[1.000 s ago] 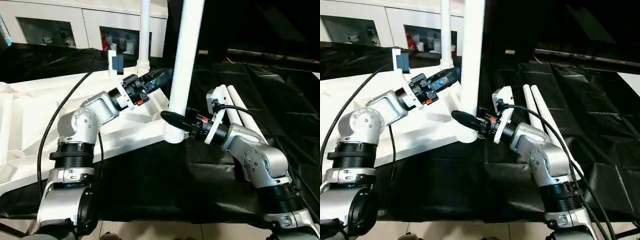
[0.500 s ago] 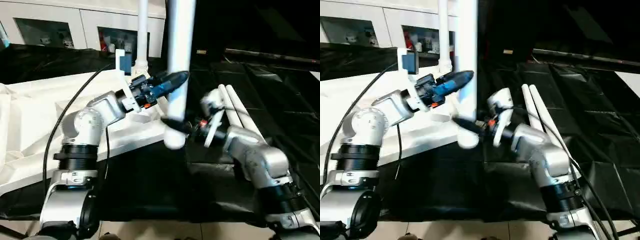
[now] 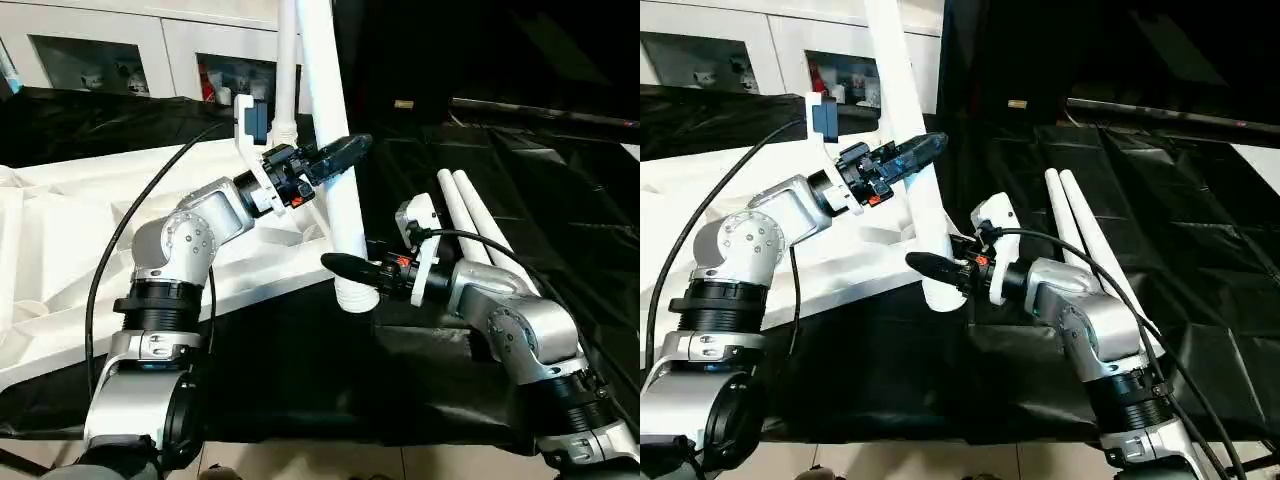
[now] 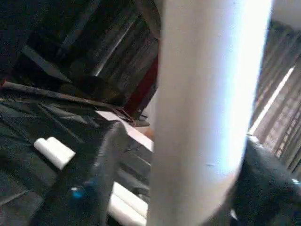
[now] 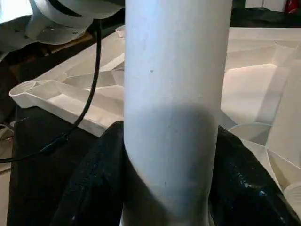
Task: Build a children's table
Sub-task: Insert table leg to table base
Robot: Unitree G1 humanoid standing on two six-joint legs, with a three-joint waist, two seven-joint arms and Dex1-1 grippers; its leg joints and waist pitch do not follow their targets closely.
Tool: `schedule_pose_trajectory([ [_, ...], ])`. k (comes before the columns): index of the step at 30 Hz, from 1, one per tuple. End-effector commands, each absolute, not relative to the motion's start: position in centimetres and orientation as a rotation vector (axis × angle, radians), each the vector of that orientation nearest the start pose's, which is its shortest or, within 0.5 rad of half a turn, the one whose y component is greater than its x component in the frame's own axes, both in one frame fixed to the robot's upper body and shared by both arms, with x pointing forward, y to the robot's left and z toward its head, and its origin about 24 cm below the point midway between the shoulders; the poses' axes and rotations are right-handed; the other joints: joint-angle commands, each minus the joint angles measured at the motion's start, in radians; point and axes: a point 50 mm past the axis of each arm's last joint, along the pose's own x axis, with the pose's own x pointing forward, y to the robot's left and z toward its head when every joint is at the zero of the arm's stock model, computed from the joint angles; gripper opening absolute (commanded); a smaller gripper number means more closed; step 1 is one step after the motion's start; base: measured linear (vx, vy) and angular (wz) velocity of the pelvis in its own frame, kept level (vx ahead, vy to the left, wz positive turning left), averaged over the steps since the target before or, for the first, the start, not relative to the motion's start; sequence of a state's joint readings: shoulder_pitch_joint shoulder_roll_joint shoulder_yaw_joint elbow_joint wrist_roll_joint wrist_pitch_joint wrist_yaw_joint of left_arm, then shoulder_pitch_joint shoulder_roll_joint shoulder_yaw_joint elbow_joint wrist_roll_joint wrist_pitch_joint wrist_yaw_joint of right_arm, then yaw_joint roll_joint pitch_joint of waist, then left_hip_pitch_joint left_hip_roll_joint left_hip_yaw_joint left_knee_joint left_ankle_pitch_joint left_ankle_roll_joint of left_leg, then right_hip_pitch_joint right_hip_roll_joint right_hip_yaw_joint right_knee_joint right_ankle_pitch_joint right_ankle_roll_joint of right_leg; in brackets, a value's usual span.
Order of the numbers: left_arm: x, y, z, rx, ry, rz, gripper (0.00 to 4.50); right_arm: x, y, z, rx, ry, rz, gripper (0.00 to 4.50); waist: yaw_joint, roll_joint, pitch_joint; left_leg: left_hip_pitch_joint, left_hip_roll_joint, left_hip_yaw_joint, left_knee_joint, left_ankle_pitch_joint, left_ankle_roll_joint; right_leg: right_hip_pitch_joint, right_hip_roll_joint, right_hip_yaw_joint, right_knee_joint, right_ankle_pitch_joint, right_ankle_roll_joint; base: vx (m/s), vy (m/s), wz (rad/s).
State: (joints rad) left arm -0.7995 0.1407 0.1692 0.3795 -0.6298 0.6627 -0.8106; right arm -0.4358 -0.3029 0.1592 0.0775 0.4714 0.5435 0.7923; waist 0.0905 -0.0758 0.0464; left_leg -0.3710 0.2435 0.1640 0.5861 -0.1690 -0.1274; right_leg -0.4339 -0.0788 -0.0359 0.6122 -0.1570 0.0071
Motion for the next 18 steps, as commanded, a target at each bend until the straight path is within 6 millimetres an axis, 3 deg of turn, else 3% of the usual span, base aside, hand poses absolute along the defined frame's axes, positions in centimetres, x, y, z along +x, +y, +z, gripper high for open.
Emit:
schedule_pose_trajectory([
  [1, 35.7, 9.8, 17.4, -0.531, 0.063, -1.043, 3.03, 29.9, -10.6, 11.3, 0.123, 0.177, 1.092, 1.88, 0.003, 0.006, -0.070, 0.005, -0.032, 0.026, -0.058, -0.145, 0.002, 0.077, -0.019, 0.016, -0.054, -0.105, -0.186, 0.000, 0.000, 0.00],
  [5, 35.8, 9.8, 17.2, -0.503, 0.086, -1.012, 2.94, 30.1, -10.5, 11.5, 0.127, 0.165, 1.072, 1.88, 0.003, 0.007, -0.071, 0.005, -0.032, 0.027, -0.057, -0.142, 0.001, 0.077, -0.019, 0.016, -0.054, -0.103, -0.186, 0.000, 0.000, 0.00],
  [8, 35.9, 9.8, 17.2, -0.497, 0.088, -1.001, 2.52, 30.2, -10.5, 11.7, 0.126, 0.157, 1.063, 1.88, 0.002, 0.007, -0.071, 0.005, -0.033, 0.026, -0.057, -0.141, 0.003, 0.077, -0.019, 0.016, -0.054, -0.101, -0.185, 0.000, 0.000, 0.00],
  [10, 35.9, 9.8, 17.4, -0.502, 0.081, -1.005, 2.54, 30.2, -10.5, 11.8, 0.123, 0.151, 1.056, 1.88, 0.003, 0.008, -0.071, 0.005, -0.032, 0.026, -0.058, -0.140, 0.001, 0.076, -0.019, 0.016, -0.054, -0.100, -0.187, 0.000, 0.000, 0.00],
  [14, 35.9, 9.7, 17.6, -0.494, 0.074, -0.993, 2.14, 30.3, -10.6, 11.9, 0.127, 0.144, 1.049, 1.88, 0.002, 0.006, -0.071, 0.005, -0.033, 0.027, -0.057, -0.141, 0.003, 0.077, -0.019, 0.016, -0.053, -0.098, -0.188, 0.000, 0.000, 0.00],
  [16, 36.0, 9.6, 17.9, -0.472, 0.071, -0.975, 2.00, 30.3, -10.6, 12.0, 0.138, 0.154, 1.051, 2.44, 0.002, 0.007, -0.071, 0.006, -0.032, 0.027, -0.057, -0.139, 0.003, 0.076, -0.019, 0.016, -0.053, -0.094, -0.190, 0.000, 0.000, 0.00],
  [18, 35.9, 9.5, 18.3, -0.460, 0.063, -0.967, 1.90, 30.2, -10.6, 11.9, 0.138, 0.164, 1.052, 2.58, 0.002, 0.007, -0.072, 0.005, -0.032, 0.027, -0.056, -0.136, 0.003, 0.078, -0.018, 0.016, -0.051, -0.083, -0.191, 0.000, 0.000, 0.00],
])
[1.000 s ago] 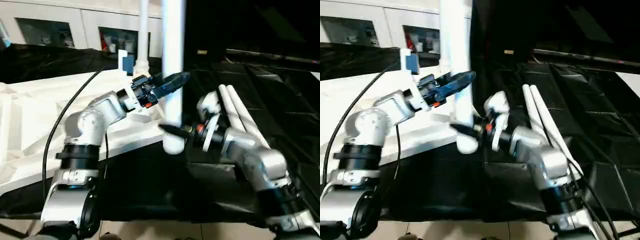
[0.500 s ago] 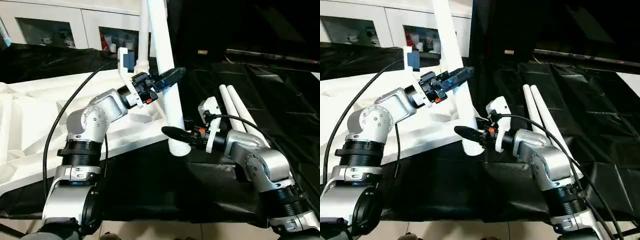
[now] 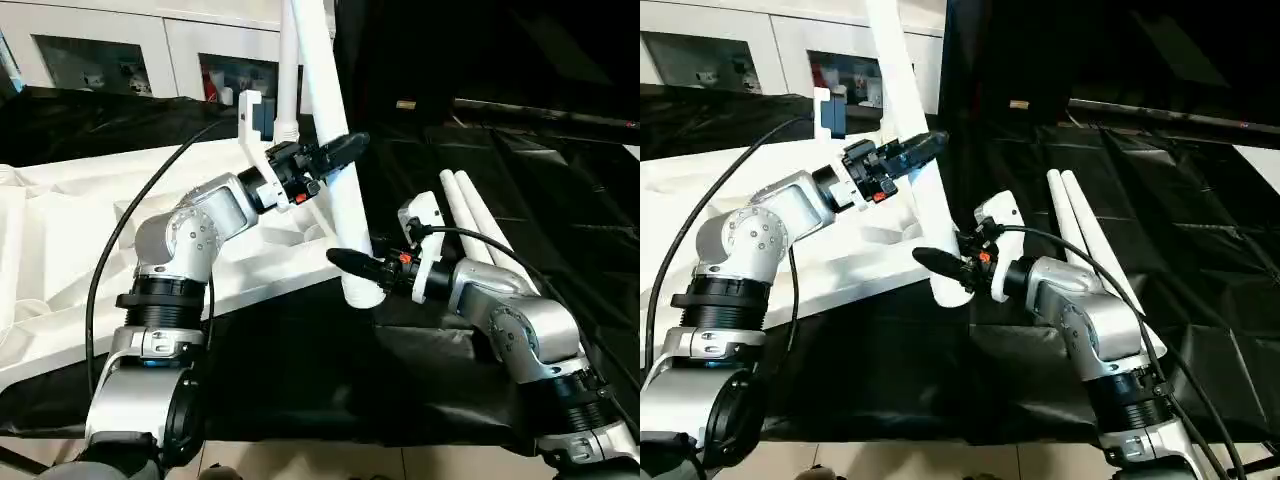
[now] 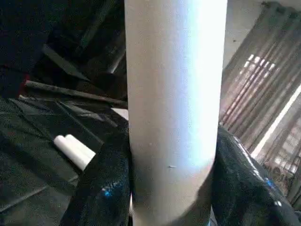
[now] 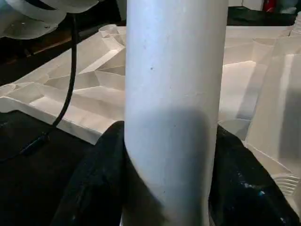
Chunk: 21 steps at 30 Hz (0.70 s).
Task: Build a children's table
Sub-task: Insert table leg to table base
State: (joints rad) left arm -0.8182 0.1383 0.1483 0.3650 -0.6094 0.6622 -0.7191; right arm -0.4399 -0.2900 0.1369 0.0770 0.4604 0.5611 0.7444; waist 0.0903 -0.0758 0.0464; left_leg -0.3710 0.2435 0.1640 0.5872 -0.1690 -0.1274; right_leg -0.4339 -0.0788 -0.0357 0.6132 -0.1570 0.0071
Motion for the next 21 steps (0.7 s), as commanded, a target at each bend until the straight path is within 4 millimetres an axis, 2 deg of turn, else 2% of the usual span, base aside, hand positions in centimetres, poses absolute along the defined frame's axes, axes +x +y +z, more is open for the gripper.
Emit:
schedule_pose_trajectory([
  [1, 35.9, 9.4, 18.4, -0.451, 0.057, -0.965, 1.86, 30.2, -10.5, 11.9, 0.125, 0.171, 1.049, 2.64, 0.002, 0.007, -0.070, 0.005, -0.032, 0.026, -0.057, -0.142, 0.004, 0.077, -0.018, 0.015, -0.055, -0.094, -0.186, 0.000, 0.000, 0.00],
  [5, 35.7, 9.0, 19.2, -0.415, 0.034, -0.973, 1.82, 30.5, -9.9, 11.3, 0.060, 0.219, 1.002, 2.97, 0.000, 0.007, -0.070, 0.005, -0.032, 0.026, -0.058, -0.134, -0.007, 0.077, -0.019, 0.016, -0.054, -0.106, -0.179, 0.000, 0.000, 0.00],
  [7, 35.6, 8.9, 19.3, -0.410, 0.030, -0.978, 1.81, 30.6, -9.8, 11.2, 0.056, 0.226, 0.996, 2.48, 0.000, 0.008, -0.070, 0.005, -0.032, 0.026, -0.058, -0.136, -0.010, 0.077, -0.019, 0.016, -0.054, -0.112, -0.176, 0.000, 0.000, 0.00],
  [10, 35.4, 8.7, 19.6, -0.386, 0.022, -0.991, 1.80, 30.7, -9.0, 10.7, 0.053, 0.265, 0.985, 2.58, -0.001, 0.008, -0.070, 0.006, -0.033, 0.026, -0.058, -0.138, -0.014, 0.074, -0.017, 0.016, -0.054, -0.113, -0.171, 0.000, 0.000, 0.00],
  [12, 35.4, 8.7, 19.7, -0.376, 0.022, -0.994, 1.80, 30.6, -8.9, 10.7, 0.057, 0.272, 0.990, 2.16, -0.001, 0.009, -0.070, 0.006, -0.032, 0.026, -0.058, -0.139, -0.015, 0.075, -0.017, 0.016, -0.053, -0.104, -0.171, 0.000, 0.000, 0.00],
  [13, 35.4, 8.7, 19.6, -0.366, 0.023, -0.993, 1.80, 30.6, -8.8, 10.6, 0.059, 0.274, 0.992, 2.18, 0.001, 0.004, -0.071, 0.006, -0.032, 0.026, -0.058, -0.139, -0.014, 0.075, -0.018, 0.016, -0.052, -0.108, -0.171, 0.000, 0.000, 0.00],
  [18, 35.1, 8.9, 19.5, -0.295, 0.000, -1.001, 1.80, 30.5, -8.8, 10.7, 0.072, 0.279, 1.014, 1.95, 0.002, 0.005, -0.071, 0.005, -0.032, 0.026, -0.058, -0.133, -0.014, 0.075, -0.019, 0.017, -0.052, -0.102, -0.167, 0.000, 0.000, 0.00],
  [20, 34.7, 8.9, 19.5, -0.304, 0.001, -1.052, 2.36, 30.2, -8.9, 10.9, 0.089, 0.264, 1.049, 1.92, 0.002, 0.005, -0.071, 0.005, -0.032, 0.026, -0.058, -0.131, -0.013, 0.076, -0.019, 0.017, -0.051, -0.098, -0.168, 0.000, 0.000, 0.00],
  [21, 34.3, 8.9, 19.5, -0.332, 0.010, -1.105, 2.36, 29.9, -9.0, 11.1, 0.100, 0.253, 1.086, 1.92, 0.001, 0.005, -0.071, 0.004, -0.032, 0.026, -0.058, -0.132, -0.011, 0.076, -0.019, 0.017, -0.050, -0.094, -0.170, 0.000, 0.000, 0.00],
])
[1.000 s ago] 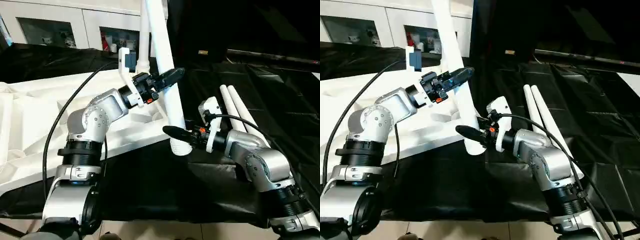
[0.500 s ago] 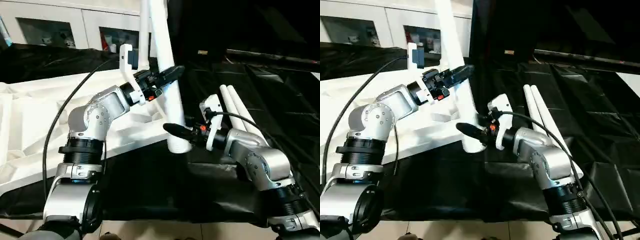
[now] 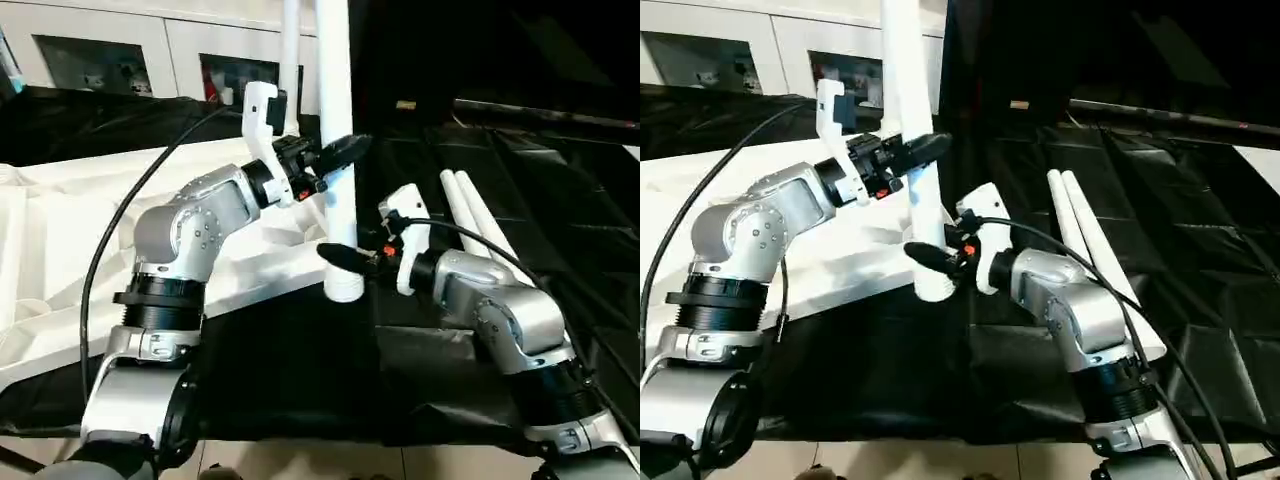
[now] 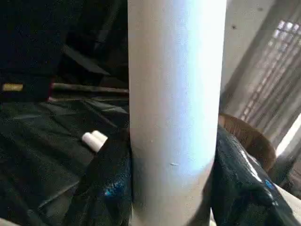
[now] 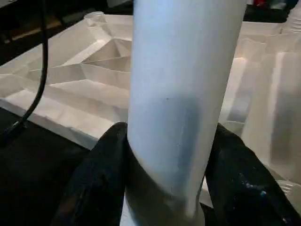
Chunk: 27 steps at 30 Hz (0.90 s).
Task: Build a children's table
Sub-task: Insert table leg to table base
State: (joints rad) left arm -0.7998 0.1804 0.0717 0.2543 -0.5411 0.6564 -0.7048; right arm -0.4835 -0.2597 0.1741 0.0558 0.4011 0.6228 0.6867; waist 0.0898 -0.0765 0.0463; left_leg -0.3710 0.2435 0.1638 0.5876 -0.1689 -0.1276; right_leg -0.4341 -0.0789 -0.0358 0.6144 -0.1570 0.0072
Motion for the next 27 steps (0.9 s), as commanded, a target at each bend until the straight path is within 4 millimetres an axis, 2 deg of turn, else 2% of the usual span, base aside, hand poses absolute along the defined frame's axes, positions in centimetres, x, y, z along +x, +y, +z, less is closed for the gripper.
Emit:
schedule_pose_trajectory([
  [1, 33.5, 9.2, 19.5, -0.389, 0.031, -1.211, 2.50, 29.1, -9.2, 11.5, 0.128, 0.238, 1.176, 1.91, 0.005, 0.006, -0.072, 0.006, -0.033, 0.027, -0.057, -0.130, -0.006, 0.079, -0.019, 0.017, -0.049, -0.087, -0.177, 0.000, 0.000, 0.00],
  [5, 32.5, 9.8, 18.8, -0.419, 0.031, -1.332, 2.66, 28.0, -9.8, 11.8, 0.181, 0.251, 1.280, 1.90, 0.003, 0.007, -0.069, 0.007, -0.032, 0.028, -0.059, -0.141, 0.008, 0.075, -0.017, 0.016, -0.051, -0.082, -0.197, 0.000, 0.000, 0.00],
  [8, 31.8, 10.1, 18.3, -0.408, 0.041, -1.412, 2.70, 27.4, -10.2, 12.0, 0.202, 0.263, 1.336, 1.89, 0.004, 0.014, -0.066, 0.009, -0.030, 0.027, -0.062, -0.184, 0.004, 0.072, -0.018, 0.016, -0.058, -0.153, -0.183, 0.000, 0.000, 0.00],
  [9, 31.7, 10.2, 18.2, -0.408, 0.042, -1.419, 2.70, 27.3, -10.2, 12.0, 0.203, 0.264, 1.340, 1.89, 0.004, 0.012, -0.066, 0.009, -0.029, 0.026, -0.063, -0.194, -0.003, 0.071, -0.020, 0.016, -0.061, -0.177, -0.175, 0.000, 0.000, 0.00],
  [11, 31.8, 10.2, 18.2, -0.415, 0.042, -1.404, 2.32, 27.3, -10.3, 12.1, 0.207, 0.263, 1.348, 1.89, 0.003, 0.012, -0.066, 0.009, -0.028, 0.025, -0.063, -0.203, -0.013, 0.070, -0.021, 0.016, -0.062, -0.200, -0.168, 0.000, 0.000, 0.00],
  [14, 32.1, 10.5, 18.4, -0.466, 0.034, -1.390, 2.30, 27.2, -10.5, 12.2, 0.216, 0.261, 1.362, 1.89, 0.005, 0.012, -0.065, 0.008, -0.029, 0.025, -0.062, -0.212, -0.020, 0.068, -0.022, 0.016, -0.064, -0.225, -0.163, 0.000, 0.000, 0.00],
  [16, 32.2, 10.5, 18.5, -0.481, 0.030, -1.384, 2.05, 27.1, -10.5, 12.3, 0.207, 0.257, 1.362, 1.89, 0.004, 0.010, -0.066, 0.006, -0.029, 0.024, -0.063, -0.208, -0.022, 0.069, -0.021, 0.015, -0.064, -0.230, -0.155, 0.000, 0.000, 0.00],
  [19, 32.3, 10.5, 18.6, -0.475, 0.018, -1.374, 1.91, 27.2, -10.5, 12.2, 0.173, 0.240, 1.347, 1.89, 0.005, 0.011, -0.067, 0.005, -0.030, 0.024, -0.062, -0.194, -0.022, 0.069, -0.020, 0.015, -0.064, -0.217, -0.153, 0.000, 0.000, 0.00],
  [21, 32.4, 10.5, 18.6, -0.474, 0.011, -1.363, 1.85, 27.4, -10.5, 12.2, 0.154, 0.232, 1.335, 2.45, 0.004, 0.010, -0.068, 0.004, -0.030, 0.024, -0.061, -0.185, -0.020, 0.069, -0.020, 0.015, -0.062, -0.201, -0.155, 0.000, 0.000, 0.00],
  [26, 32.7, 10.3, 18.8, -0.437, -0.009, -1.321, 1.84, 28.0, -10.4, 12.0, 0.155, 0.241, 1.277, 2.86, 0.004, 0.010, -0.069, 0.005, -0.030, 0.024, -0.060, -0.169, -0.018, 0.071, -0.019, 0.015, -0.058, -0.171, -0.164, 0.000, 0.000, 0.00],
  [27, 32.7, 10.2, 18.9, -0.411, -0.017, -1.315, 1.84, 28.0, -10.3, 12.0, 0.133, 0.241, 1.265, 2.93, 0.004, 0.014, -0.069, 0.006, -0.030, 0.024, -0.060, -0.170, -0.018, 0.071, -0.020, 0.015, -0.058, -0.168, -0.165, 0.000, 0.000, 0.00],
])
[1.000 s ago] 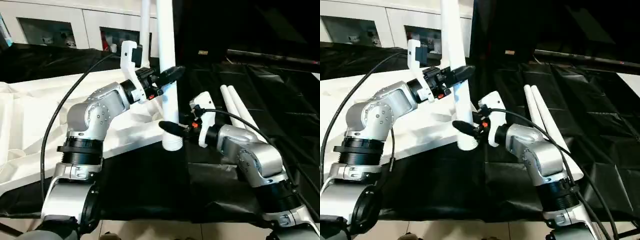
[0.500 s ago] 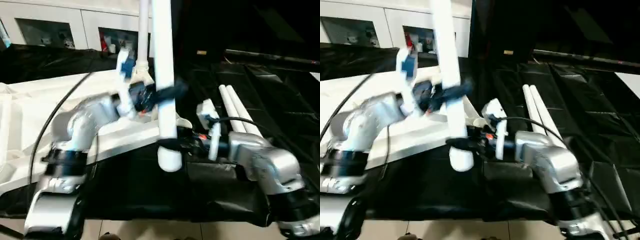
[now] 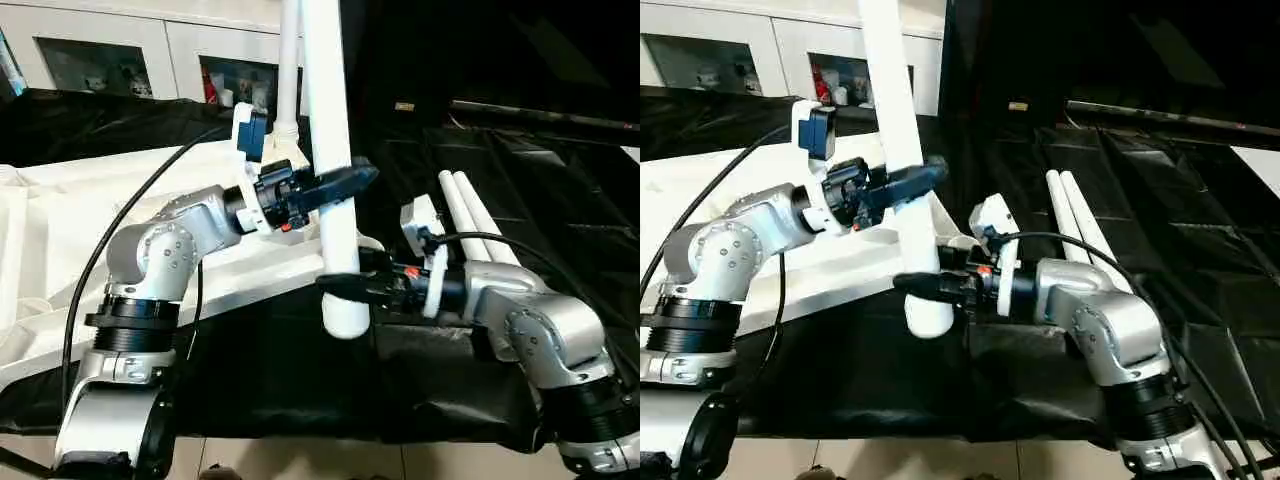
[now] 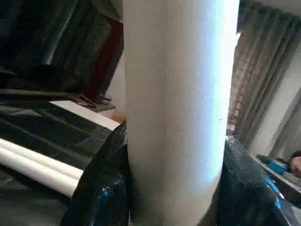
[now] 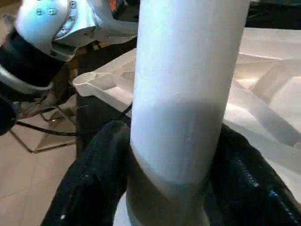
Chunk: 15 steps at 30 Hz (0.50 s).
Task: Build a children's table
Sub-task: Insert table leg to table base
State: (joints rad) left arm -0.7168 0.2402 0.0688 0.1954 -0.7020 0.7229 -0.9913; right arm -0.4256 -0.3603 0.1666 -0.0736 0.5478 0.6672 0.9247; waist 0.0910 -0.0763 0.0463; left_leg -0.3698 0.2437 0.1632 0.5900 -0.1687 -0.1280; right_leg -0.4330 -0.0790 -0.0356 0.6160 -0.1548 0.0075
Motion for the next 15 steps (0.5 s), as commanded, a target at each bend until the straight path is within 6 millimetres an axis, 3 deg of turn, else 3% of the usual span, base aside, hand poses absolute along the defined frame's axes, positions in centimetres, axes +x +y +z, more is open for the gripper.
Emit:
schedule_pose_trajectory([
  [1, 32.7, 10.1, 18.9, -0.401, -0.018, -1.314, 1.84, 28.1, -10.3, 12.0, 0.129, 0.246, 1.255, 3.07, 0.002, 0.013, -0.069, 0.004, -0.030, 0.025, -0.063, -0.171, -0.018, 0.070, -0.019, 0.015, -0.060, -0.169, -0.164, 0.000, 0.000, 0.00],
  [3, 32.8, 10.0, 19.0, -0.369, -0.023, -1.308, 1.84, 28.3, -10.2, 11.8, 0.116, 0.262, 1.221, 3.28, 0.002, 0.011, -0.069, 0.004, -0.031, 0.025, -0.063, -0.169, -0.018, 0.071, -0.019, 0.015, -0.062, -0.171, -0.160, 0.000, 0.000, 0.00],
  [15, 32.3, 8.8, 18.9, -0.196, -0.008, -1.364, 1.84, 29.1, -10.0, 11.0, 0.117, 0.379, 1.142, 3.30, 0.002, 0.009, -0.069, 0.004, -0.031, 0.026, -0.063, -0.165, -0.028, 0.070, -0.020, 0.016, -0.060, -0.178, -0.152, 0.000, 0.000, 0.00],
])
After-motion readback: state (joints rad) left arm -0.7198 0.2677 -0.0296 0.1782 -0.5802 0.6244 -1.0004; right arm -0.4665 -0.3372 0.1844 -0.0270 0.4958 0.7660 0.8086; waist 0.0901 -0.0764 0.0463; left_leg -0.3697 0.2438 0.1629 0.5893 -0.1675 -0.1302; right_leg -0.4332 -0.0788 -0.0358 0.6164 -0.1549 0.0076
